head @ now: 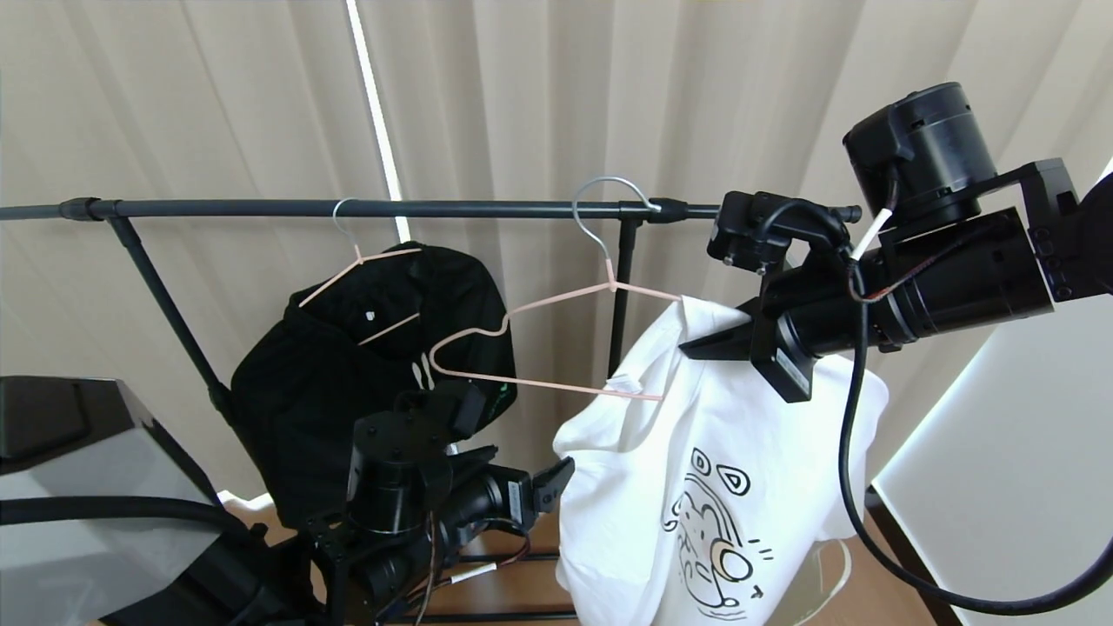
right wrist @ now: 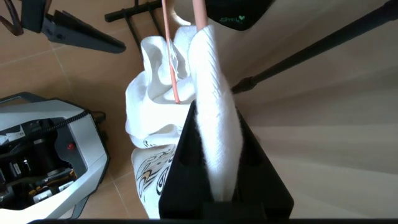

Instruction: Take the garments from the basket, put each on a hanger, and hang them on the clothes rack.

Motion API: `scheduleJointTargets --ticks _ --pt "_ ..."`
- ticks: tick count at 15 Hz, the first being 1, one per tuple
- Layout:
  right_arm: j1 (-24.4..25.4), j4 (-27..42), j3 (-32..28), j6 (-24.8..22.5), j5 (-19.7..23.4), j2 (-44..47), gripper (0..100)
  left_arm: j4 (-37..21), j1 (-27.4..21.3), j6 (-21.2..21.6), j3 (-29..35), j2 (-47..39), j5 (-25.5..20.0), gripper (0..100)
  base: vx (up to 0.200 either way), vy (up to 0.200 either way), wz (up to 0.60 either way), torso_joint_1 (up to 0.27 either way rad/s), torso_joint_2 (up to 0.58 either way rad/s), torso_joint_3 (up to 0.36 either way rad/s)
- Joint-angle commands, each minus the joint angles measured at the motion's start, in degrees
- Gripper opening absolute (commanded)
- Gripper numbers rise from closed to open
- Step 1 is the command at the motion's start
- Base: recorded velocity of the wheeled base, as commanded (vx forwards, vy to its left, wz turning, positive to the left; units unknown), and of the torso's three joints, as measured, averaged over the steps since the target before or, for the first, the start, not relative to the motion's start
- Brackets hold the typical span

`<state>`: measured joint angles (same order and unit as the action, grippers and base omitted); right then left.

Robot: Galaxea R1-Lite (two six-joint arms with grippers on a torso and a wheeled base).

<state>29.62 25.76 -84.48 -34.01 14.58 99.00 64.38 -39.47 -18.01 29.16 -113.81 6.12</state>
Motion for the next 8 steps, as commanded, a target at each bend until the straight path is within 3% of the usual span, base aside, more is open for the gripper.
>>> scheduleJointTargets --ticks 1,5,8 --pt "0.26 -0.01 0.02 0.0 0.01 -0.03 0 0.48 -0.25 -0.1 -0.16 -2.2 0.12 100 0.0 0.0 0.0 0.0 0.0 0.0" --pt "0.87 -0.01 0.63 -0.09 0.01 -0.3 0 7.87 -0.25 -0.1 -0.07 -4.93 2.23 100 0.0 0.0 0.0 0.0 0.0 0.0" --pt "1.14 -0.01 0.63 -0.09 0.01 -0.65 0 8.39 -0.34 -0.1 0.02 -6.6 2.32 100 0.0 0.0 0.0 0.0 0.0 0.0"
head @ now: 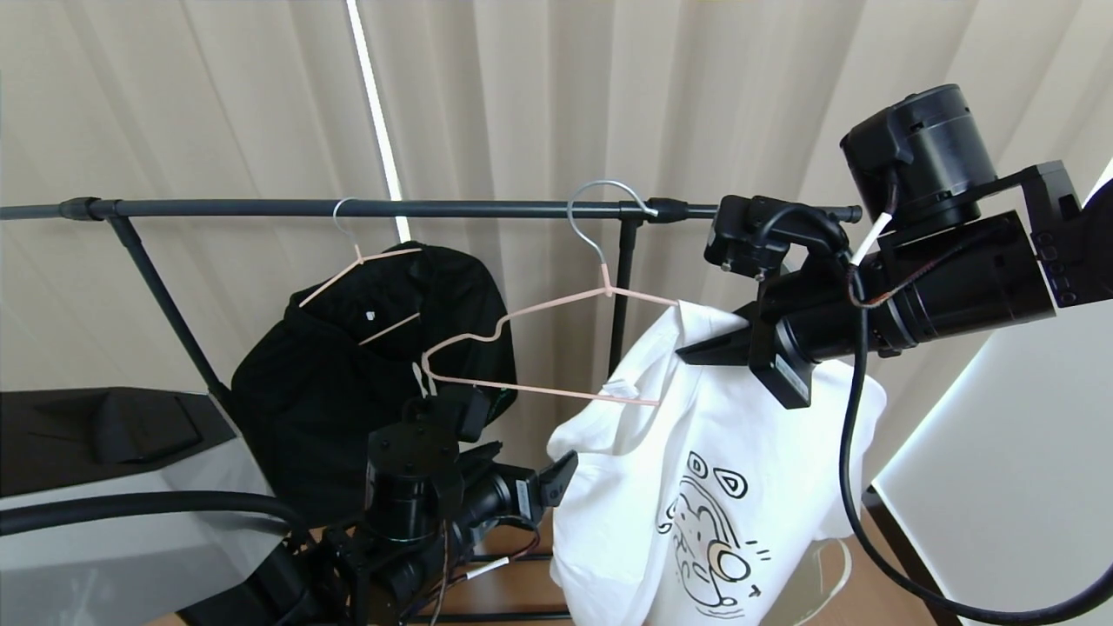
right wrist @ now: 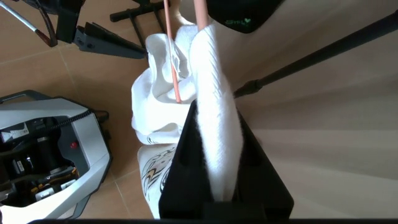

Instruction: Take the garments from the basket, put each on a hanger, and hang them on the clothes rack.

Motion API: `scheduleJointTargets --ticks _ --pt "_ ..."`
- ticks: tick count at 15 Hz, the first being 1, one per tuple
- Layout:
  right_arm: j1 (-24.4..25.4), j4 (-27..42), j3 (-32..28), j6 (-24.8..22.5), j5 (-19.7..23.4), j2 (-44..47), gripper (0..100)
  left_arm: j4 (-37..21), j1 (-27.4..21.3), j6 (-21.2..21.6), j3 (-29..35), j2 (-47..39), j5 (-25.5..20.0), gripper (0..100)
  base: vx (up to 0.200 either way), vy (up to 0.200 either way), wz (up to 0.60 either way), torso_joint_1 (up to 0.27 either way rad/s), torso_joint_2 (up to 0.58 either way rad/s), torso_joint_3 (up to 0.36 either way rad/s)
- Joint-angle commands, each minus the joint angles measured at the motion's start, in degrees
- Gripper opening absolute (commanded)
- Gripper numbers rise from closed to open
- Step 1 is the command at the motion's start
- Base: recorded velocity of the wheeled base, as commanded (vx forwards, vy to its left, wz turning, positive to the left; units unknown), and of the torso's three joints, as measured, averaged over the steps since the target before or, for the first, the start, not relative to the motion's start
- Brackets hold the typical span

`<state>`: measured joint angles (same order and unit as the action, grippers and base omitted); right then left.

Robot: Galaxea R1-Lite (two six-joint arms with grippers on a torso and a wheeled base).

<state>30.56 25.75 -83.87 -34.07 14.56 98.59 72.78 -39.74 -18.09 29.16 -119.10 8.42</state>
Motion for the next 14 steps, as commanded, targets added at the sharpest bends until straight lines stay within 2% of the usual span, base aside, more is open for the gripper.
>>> scheduleJointTargets --ticks 1,3,5,8,14 --pt "0.82 0.01 0.11 -0.03 0.03 -0.41 0 0.08 -0.16 -0.01 0.02 -1.92 0.45 100 0.0 0.0 0.0 0.0 0.0 0.0" --pt "0.99 0.01 0.2 -0.03 0.03 -0.85 0 1.93 -0.78 0.07 0.46 -3.59 2.47 100 0.0 0.0 0.0 0.0 0.0 0.0" --pt "0.99 0.01 0.73 -0.03 -0.05 -1.03 0 5.71 -0.6 0.07 0.2 -3.59 2.56 100 0.0 0.0 0.0 0.0 0.0 0.0" --pt "0.99 0.01 0.73 -0.03 -0.05 -0.94 0 8.08 -0.34 0.07 -0.16 -2.45 2.47 100 0.0 0.0 0.0 0.0 0.0 0.0" --pt "1.87 0.01 0.73 -0.03 -0.05 -1.55 0 8.08 -1.48 0.34 -0.33 -6.58 2.65 100 0.0 0.0 0.0 0.0 0.0 0.0"
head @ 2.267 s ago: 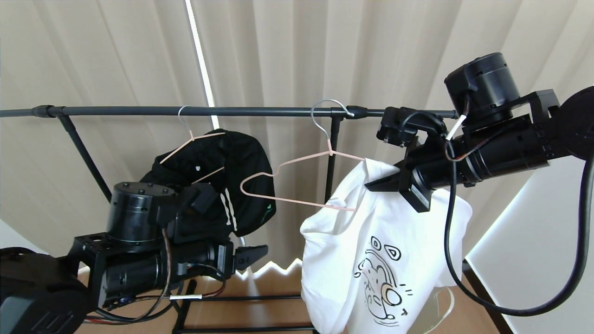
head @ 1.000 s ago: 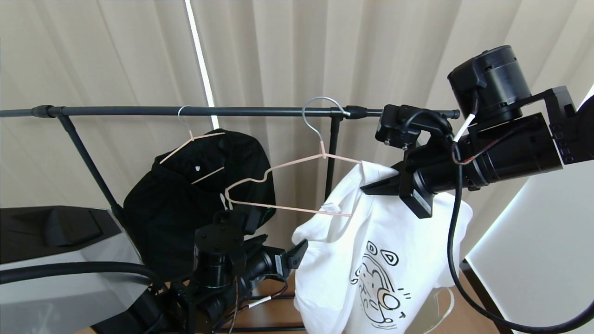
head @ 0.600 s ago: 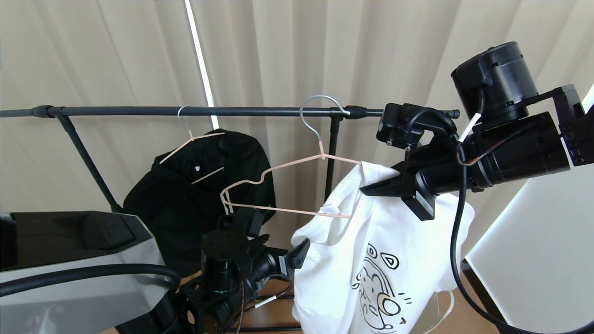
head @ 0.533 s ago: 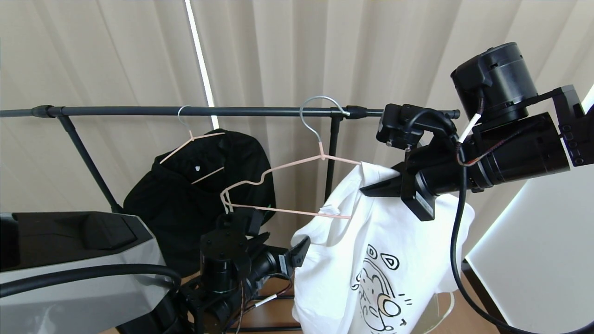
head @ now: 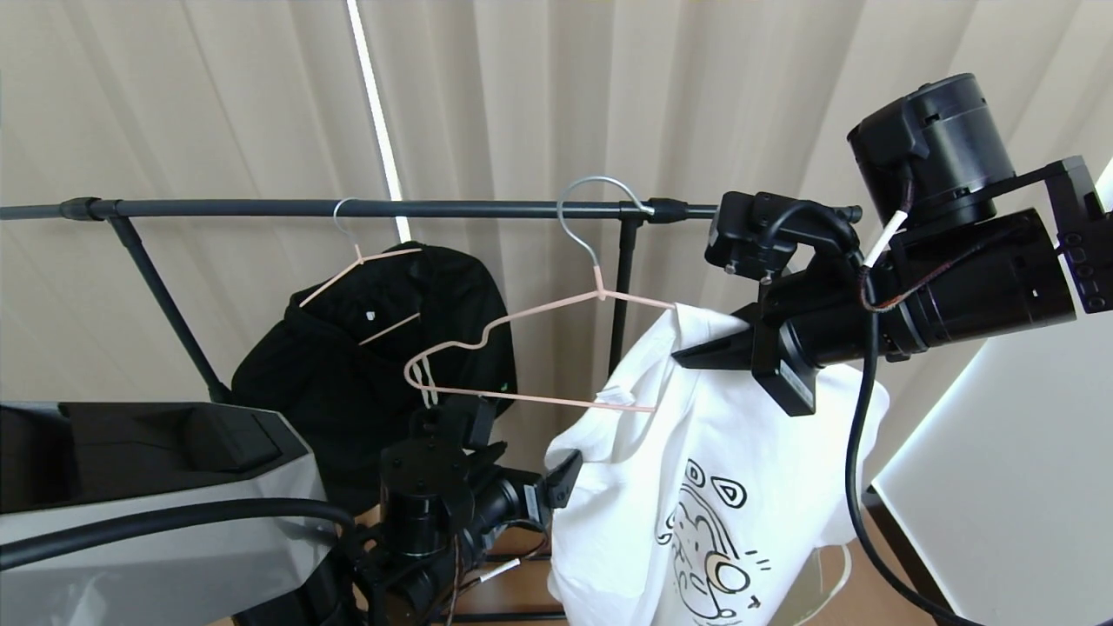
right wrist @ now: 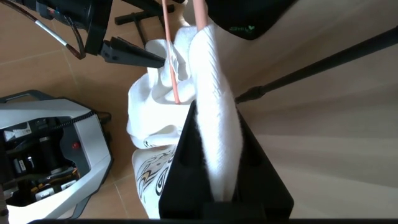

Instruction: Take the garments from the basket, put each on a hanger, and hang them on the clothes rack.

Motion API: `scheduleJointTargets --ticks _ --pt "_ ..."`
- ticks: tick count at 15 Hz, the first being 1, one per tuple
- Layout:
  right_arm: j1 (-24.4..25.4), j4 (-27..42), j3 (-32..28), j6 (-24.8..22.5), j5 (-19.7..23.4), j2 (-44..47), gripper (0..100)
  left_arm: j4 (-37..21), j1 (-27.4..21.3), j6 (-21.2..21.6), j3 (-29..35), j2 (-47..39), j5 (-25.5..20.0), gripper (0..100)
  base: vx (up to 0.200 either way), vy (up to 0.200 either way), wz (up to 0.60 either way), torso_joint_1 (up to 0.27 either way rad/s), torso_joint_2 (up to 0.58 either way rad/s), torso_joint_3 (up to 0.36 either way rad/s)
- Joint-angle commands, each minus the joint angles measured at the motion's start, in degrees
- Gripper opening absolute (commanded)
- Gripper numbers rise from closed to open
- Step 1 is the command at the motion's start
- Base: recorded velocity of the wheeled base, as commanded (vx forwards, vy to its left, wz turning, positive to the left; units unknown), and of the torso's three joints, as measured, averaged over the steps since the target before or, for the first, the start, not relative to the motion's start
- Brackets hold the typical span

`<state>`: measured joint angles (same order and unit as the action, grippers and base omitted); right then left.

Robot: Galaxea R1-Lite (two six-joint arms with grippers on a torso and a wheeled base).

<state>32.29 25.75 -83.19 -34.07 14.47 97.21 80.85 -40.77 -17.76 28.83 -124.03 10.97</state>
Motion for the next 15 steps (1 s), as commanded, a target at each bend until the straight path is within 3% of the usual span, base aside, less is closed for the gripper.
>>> scheduleJointTargets --ticks 1,6,7,12,15 --pt "0.14 0.01 0.04 -0.03 0.03 -0.53 0 0.01 -0.54 0.01 -0.09 -1.92 0.1 100 0.0 0.0 0.0 0.0 0.0 0.0" --pt "-0.04 0.01 0.48 -0.03 0.03 -1.76 0 0.01 -1.16 1.15 -2.11 -2.1 -0.07 100 0.0 0.0 0.0 0.0 0.0 0.0" --pt "-0.12 0.01 0.48 -0.03 0.03 -1.76 0 0.01 -1.16 1.24 -2.11 -2.01 -0.07 0 0.0 0.0 0.0 0.0 0.0 0.0" --pt "-2.32 -0.08 2.94 0.06 0.21 -1.67 0 0.01 0.34 1.41 -1.85 1.16 -0.07 0 0.0 0.0 0.0 0.0 0.0 0.0" --pt "-4.08 -6.32 9.45 0.32 0.38 -3.08 0 0.01 3.24 2.73 -1.58 3.09 -0.42 0 0.0 0.0 0.0 0.0 0.0 0.0"
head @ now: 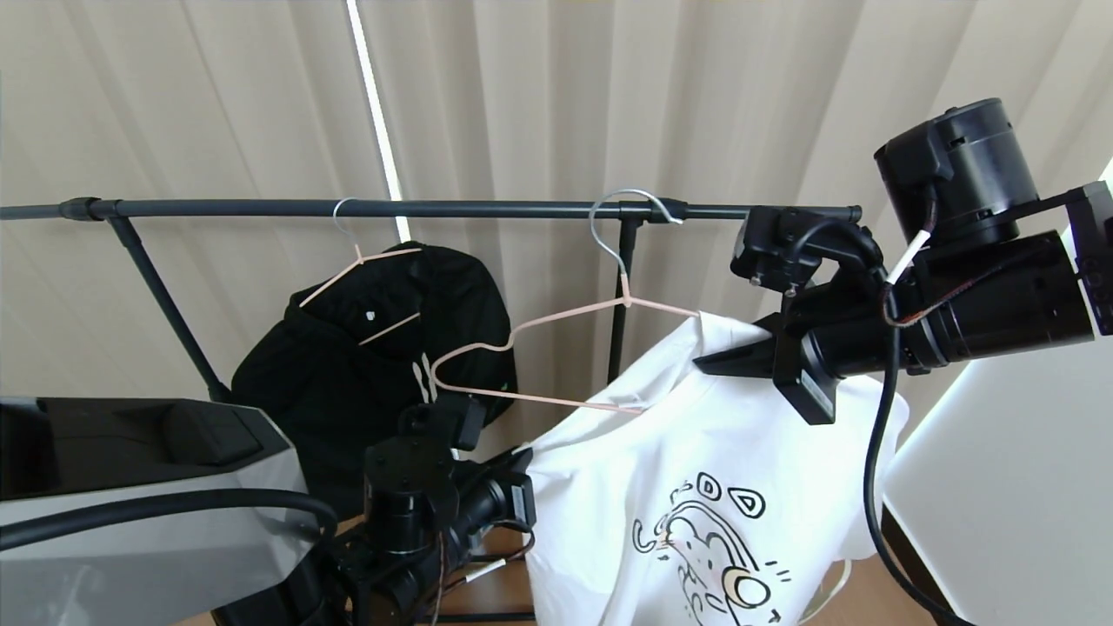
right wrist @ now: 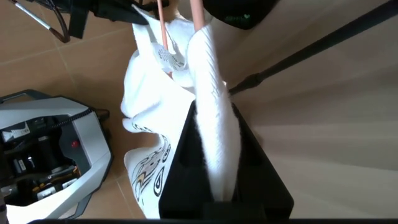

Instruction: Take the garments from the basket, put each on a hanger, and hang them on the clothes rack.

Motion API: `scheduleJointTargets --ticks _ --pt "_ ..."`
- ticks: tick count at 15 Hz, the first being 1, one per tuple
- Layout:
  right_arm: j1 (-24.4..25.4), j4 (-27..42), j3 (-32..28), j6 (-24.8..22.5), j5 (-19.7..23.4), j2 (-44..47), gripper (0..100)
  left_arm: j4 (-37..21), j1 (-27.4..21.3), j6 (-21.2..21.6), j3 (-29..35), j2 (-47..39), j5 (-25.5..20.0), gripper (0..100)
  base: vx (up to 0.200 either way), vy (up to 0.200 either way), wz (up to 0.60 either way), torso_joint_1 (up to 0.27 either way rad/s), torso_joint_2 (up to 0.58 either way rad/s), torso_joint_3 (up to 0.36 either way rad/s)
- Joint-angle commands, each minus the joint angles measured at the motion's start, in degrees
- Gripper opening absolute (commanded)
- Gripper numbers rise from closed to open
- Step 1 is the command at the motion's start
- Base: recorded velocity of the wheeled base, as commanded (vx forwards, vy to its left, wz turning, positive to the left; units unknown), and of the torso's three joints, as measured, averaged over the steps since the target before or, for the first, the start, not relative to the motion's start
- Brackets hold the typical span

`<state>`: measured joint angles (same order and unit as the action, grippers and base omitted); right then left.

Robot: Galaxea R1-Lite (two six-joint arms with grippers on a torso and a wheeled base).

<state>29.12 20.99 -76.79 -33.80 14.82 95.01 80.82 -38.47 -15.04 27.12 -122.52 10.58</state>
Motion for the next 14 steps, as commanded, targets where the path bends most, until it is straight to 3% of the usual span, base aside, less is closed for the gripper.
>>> scheduleJointTargets --ticks 1,3,4,5,7,10,14 --pt "-1.61 -8.16 9.38 1.28 0.21 -1.59 0 0.04 1.91 0.28 0.39 1.67 -0.03 0 0.0 0.0 0.0 0.0 0.0 0.0" --pt "-1.61 -15.81 16.5 3.83 0.21 -1.85 0 0.04 2.7 0.89 0.56 1.67 -0.12 0 0.0 0.0 0.0 0.0 0.0 0.0" --pt "-2.32 -25.12 23.44 5.15 0.12 -1.67 0 0.04 3.05 1.16 0.83 1.67 -0.12 0 0.0 0.0 0.0 0.0 0.0 0.0" --pt "-3.11 -30.22 27.13 5.24 0.12 -1.67 0 -0.05 3.14 1.24 1.0 1.67 -0.12 0 0.0 0.0 0.0 0.0 0.0 0.0" --pt "-3.55 -36.9 33.11 6.12 0.12 -1.94 0 -0.05 3.58 1.51 1.35 1.49 -0.12 0 0.0 0.0 0.0 0.0 0.0 0.0" --pt "-3.99 -42.79 37.15 7.09 0.03 -2.38 0 -0.05 5.16 1.51 2.23 1.14 -0.21 0 0.0 0.0 0.0 0.0 0.0 0.0" --pt "-4.87 -43.23 38.29 7.17 0.12 -3.43 0 -0.14 7.89 2.39 3.55 0.44 -0.21 0 0.0 0.0 0.0 0.0 0.0 0.0"
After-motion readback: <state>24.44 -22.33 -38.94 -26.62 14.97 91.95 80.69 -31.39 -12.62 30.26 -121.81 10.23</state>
